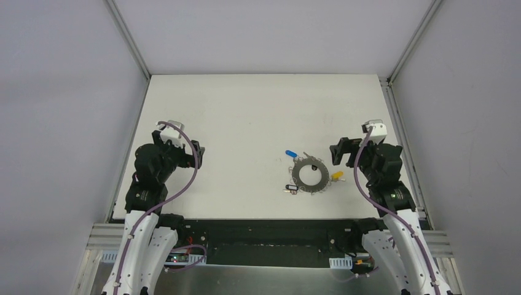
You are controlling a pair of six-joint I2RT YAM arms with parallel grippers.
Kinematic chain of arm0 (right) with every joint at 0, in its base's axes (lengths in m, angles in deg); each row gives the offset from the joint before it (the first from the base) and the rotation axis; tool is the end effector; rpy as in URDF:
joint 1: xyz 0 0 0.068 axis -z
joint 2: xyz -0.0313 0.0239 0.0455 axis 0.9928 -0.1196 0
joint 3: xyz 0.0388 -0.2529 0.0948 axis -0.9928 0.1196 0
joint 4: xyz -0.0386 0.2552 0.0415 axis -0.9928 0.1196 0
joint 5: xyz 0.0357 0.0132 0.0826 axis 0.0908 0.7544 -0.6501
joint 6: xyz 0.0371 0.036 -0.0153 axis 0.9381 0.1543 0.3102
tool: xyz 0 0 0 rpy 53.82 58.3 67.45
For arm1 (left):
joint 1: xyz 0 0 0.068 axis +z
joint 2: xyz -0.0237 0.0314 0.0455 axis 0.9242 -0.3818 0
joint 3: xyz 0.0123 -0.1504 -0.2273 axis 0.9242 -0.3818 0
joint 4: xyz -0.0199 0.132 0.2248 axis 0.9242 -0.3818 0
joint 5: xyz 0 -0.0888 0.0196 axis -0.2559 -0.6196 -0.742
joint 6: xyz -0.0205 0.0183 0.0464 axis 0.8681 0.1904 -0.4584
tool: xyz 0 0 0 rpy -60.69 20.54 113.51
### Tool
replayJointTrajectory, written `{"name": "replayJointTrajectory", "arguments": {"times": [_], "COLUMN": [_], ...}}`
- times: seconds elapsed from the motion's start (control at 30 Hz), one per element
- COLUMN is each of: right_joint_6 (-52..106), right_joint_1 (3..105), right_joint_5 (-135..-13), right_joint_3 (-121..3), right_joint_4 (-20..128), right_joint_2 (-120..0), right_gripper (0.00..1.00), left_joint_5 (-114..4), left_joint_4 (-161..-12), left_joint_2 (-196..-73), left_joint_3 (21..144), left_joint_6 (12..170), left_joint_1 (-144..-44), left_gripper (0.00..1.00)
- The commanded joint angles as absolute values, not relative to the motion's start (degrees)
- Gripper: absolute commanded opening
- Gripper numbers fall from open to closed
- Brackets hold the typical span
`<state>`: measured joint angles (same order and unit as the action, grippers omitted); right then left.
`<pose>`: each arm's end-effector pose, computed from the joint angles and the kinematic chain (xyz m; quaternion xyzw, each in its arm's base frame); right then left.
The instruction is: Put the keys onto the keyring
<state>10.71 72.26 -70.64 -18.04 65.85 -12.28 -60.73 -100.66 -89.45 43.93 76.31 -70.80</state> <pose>0.1471 0.0313 0.3046 -0.1629 0.7519 0.0386 0.6376 0.1387 -0.0165 0.3058 0.1234 0.7448 -0.0896 0.6497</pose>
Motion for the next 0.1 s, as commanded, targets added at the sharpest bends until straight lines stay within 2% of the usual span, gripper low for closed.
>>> {"name": "replayJointTrajectory", "arguments": {"times": [0.0, 0.07], "right_joint_6": [11.1, 11.1], "right_joint_1": [72.7, 72.7], "right_joint_5": [-70.4, -70.6], "right_joint_3": [-17.6, -18.0], "right_joint_4": [62.3, 62.8], "right_joint_2": [-12.9, -12.8], "right_gripper": [1.00, 1.00], "left_joint_5": [-61.0, -60.8], "left_joint_4": [-99.6, -99.9], "left_joint_2": [-89.3, -89.3], "left_joint_3": [44.0, 44.3], "left_joint_6": [75.9, 75.9], "left_joint_1": [-70.2, -70.2], "left_gripper": [0.99, 0.99]}}
